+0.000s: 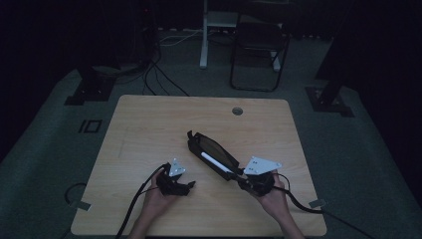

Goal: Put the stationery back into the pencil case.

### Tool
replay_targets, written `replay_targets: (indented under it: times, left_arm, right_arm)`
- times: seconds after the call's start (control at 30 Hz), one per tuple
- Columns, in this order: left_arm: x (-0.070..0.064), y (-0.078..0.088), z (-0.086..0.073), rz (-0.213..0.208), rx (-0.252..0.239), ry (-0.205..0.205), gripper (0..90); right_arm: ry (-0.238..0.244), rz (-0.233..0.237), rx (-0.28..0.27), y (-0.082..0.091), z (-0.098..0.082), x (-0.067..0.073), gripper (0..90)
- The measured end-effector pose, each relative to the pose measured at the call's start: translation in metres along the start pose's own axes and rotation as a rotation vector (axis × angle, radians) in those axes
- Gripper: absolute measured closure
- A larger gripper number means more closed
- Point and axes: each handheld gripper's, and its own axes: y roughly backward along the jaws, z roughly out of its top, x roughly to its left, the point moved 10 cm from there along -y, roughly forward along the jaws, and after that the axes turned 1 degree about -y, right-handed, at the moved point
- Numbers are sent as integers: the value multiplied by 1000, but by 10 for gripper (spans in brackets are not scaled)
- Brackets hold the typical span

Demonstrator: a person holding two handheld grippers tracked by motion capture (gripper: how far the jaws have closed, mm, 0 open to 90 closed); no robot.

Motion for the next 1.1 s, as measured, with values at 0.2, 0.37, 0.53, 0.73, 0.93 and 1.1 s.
replay_targets:
  times: [0.2,0.37,0.53,0.73,0.93,1.1]
  left_arm:
    - [0,0,0,0,0,0,250]
    - [0,0,0,1,0,0,250]
    - [0,0,0,1,1,-2,250]
    - [0,0,0,1,1,-1,250]
    - [0,0,0,0,2,-1,250]
    - [0,0,0,0,0,1,250]
  right_arm:
    - [-8,-6,-2,0,2,-2,789]
    - [5,-6,-9,0,7,-1,789]
    - [-1,-4,-19,-2,13,-4,788]
    - [-3,-8,-26,-3,17,-7,789]
    - [-8,-14,-24,-4,17,-10,788]
    - [-11,-14,-23,-6,17,-12,788]
